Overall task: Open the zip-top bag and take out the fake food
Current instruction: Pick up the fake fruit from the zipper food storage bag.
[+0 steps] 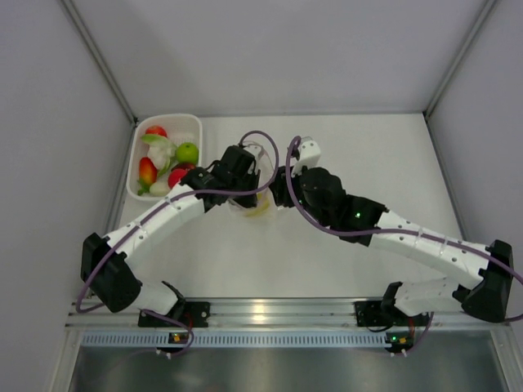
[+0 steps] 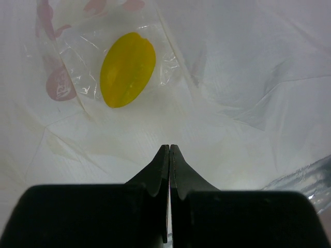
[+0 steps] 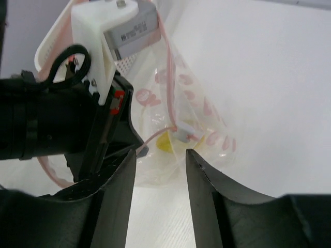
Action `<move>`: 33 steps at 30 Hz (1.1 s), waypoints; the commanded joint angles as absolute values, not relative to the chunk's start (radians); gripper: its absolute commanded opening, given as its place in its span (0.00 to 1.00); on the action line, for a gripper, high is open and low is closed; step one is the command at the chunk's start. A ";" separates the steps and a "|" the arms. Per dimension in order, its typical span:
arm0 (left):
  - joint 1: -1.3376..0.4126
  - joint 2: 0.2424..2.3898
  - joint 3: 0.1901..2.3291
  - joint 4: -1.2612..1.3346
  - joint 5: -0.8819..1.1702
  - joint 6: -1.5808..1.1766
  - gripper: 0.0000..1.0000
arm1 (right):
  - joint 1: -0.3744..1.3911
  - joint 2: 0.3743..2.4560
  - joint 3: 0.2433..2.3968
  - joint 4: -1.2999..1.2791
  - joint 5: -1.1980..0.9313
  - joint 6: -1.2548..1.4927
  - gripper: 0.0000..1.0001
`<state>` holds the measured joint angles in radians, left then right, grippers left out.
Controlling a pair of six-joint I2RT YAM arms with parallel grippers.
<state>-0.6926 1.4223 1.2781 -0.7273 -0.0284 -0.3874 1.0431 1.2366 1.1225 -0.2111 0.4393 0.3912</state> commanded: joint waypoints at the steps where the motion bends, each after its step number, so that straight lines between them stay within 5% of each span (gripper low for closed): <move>1: -0.692 1.419 1.308 -0.736 -0.049 -0.390 0.00 | 1.031 1.238 1.207 -0.170 0.508 0.270 0.46; 9: -0.692 1.414 1.309 -0.736 -0.041 -0.390 0.00 | 0.959 1.308 1.288 -0.156 0.431 0.143 0.52; 20: -0.692 1.407 1.312 -0.735 -0.048 -0.387 0.00 | 0.902 1.447 1.330 -0.121 0.212 0.087 0.45; 23: -0.690 1.410 1.313 -0.735 -0.048 -0.385 0.00 | 0.900 1.447 1.292 -0.092 0.213 0.101 0.24; 24: -0.690 1.411 1.313 -0.735 -0.049 -0.385 0.00 | 0.902 1.445 1.279 -0.089 0.221 0.106 0.07; 25: -0.690 1.417 1.312 -0.735 -0.051 -0.382 0.00 | 0.900 1.436 1.278 -0.092 0.228 0.110 0.01; 33: -0.690 1.445 1.273 -0.651 0.064 -0.281 0.00 | 0.894 1.394 1.310 -0.195 0.308 0.270 0.00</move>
